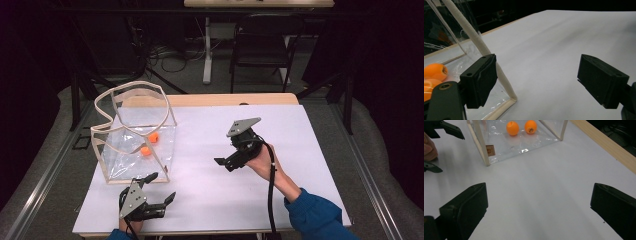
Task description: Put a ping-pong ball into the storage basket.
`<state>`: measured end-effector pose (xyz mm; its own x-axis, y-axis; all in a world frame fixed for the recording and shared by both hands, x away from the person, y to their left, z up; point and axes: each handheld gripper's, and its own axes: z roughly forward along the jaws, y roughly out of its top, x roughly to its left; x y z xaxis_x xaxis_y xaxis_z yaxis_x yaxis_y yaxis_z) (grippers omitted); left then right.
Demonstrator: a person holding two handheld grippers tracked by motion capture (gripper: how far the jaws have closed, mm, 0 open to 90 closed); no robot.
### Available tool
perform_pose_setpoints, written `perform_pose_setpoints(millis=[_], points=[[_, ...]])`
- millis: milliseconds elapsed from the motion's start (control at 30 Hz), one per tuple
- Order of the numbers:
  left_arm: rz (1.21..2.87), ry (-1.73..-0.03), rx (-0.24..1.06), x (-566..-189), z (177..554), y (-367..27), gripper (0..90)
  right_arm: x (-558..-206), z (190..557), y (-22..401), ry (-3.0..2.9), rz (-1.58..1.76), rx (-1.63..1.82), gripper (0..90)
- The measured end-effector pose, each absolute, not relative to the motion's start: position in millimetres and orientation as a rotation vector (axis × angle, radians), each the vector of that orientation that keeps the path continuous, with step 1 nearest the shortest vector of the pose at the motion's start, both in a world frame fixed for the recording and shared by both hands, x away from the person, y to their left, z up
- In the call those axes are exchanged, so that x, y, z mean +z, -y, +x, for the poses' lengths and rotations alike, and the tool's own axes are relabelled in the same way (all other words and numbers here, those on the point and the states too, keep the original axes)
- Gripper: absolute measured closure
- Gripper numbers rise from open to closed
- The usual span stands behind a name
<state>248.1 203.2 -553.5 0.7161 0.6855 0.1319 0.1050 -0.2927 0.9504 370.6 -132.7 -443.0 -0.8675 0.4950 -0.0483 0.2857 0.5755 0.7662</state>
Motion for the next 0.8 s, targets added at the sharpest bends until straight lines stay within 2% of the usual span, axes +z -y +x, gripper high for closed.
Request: perform_pose_setpoints(millis=[800], points=[[1.805,-0.626,0.651,-553.9,248.3,-203.6,16.0,-482.8,337.3,190.2,-2.469,0.750,1.161,0.3]])
